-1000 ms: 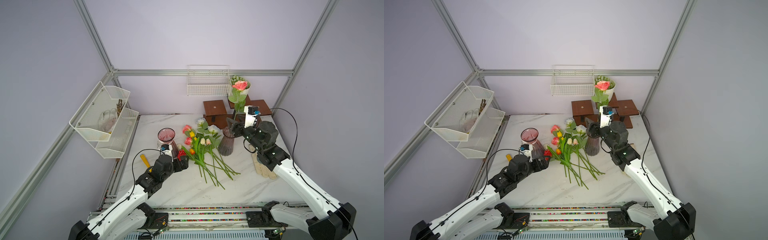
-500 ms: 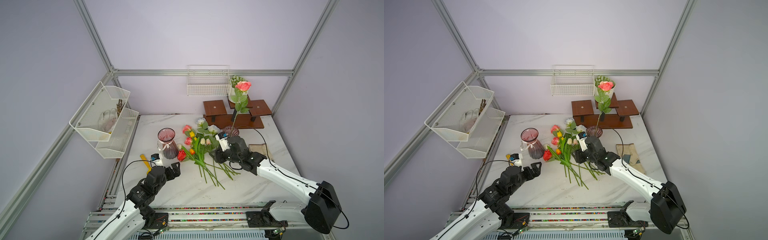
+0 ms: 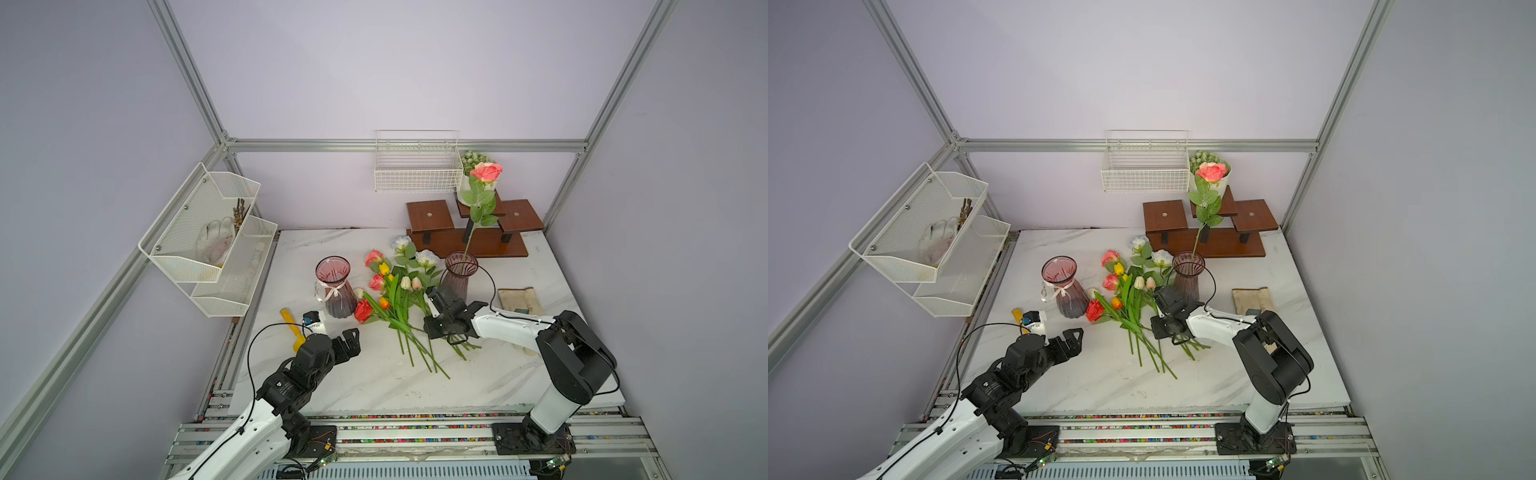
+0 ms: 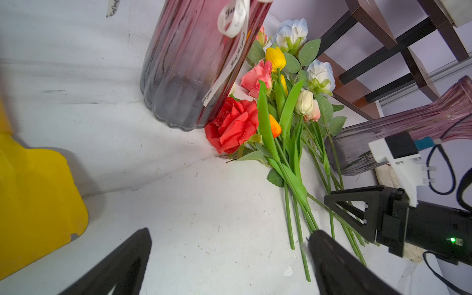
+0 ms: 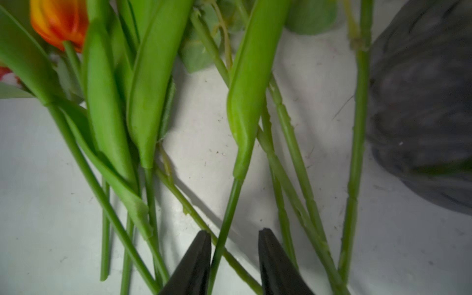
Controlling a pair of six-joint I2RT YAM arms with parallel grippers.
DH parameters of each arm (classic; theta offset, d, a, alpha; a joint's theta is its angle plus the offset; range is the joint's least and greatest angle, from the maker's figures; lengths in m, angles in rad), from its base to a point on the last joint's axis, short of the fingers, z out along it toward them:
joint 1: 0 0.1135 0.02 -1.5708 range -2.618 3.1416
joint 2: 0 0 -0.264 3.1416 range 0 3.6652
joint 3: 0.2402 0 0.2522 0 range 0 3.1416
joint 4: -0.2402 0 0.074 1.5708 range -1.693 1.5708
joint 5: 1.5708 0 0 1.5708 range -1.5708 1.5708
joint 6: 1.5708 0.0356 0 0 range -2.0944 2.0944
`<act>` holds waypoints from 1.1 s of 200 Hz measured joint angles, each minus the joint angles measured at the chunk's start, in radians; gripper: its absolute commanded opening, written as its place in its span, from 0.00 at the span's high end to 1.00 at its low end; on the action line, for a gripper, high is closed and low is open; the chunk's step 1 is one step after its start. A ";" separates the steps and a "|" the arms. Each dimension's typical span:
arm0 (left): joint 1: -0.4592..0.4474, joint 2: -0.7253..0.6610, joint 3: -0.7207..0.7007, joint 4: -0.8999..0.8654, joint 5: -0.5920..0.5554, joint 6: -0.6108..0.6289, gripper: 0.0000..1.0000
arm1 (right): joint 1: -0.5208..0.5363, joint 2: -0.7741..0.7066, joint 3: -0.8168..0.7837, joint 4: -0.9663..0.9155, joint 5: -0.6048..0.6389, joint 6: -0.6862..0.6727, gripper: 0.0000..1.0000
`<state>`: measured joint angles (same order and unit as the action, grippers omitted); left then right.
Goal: Arrange the flowers in different vases according to their variety
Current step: Pick up the flower at the center of the board, then insert the flower into the vase.
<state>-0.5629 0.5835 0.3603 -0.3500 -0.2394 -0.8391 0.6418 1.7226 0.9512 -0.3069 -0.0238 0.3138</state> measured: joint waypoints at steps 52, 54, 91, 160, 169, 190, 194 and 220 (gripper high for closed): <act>0.001 -0.059 -0.008 -0.023 -0.002 -0.010 0.00 | 0.006 0.009 0.030 0.006 0.003 0.019 1.00; 0.001 -0.063 -0.009 -0.025 -0.002 -0.011 0.00 | 0.006 0.007 0.030 0.005 0.004 0.019 1.00; 0.003 -0.168 -0.042 -0.050 -0.012 -0.017 0.00 | 0.021 -0.130 0.039 0.018 0.017 0.023 1.00; 0.006 -0.322 -0.078 -0.114 -0.038 -0.042 0.00 | 0.053 -0.251 0.216 0.356 -0.127 0.102 1.00; 0.006 -0.328 -0.078 -0.120 -0.039 -0.042 0.00 | 0.056 -0.219 0.261 0.416 -0.145 0.120 1.00; 0.006 -0.333 -0.078 -0.128 -0.038 -0.042 0.00 | 0.071 -0.097 0.401 0.563 -0.187 0.160 1.00; 0.006 -0.333 -0.078 -0.129 -0.038 -0.042 0.00 | 0.074 -0.072 0.426 0.581 -0.194 0.167 1.00; 0.006 -0.332 -0.078 -0.130 -0.038 -0.042 0.00 | 0.090 0.108 0.610 0.703 -0.222 0.207 1.00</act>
<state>-0.5568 0.2512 0.2821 -0.4801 -0.2771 -0.8806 0.7315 1.8305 1.5616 0.3958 -0.2455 0.5205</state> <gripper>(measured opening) 0.999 0.068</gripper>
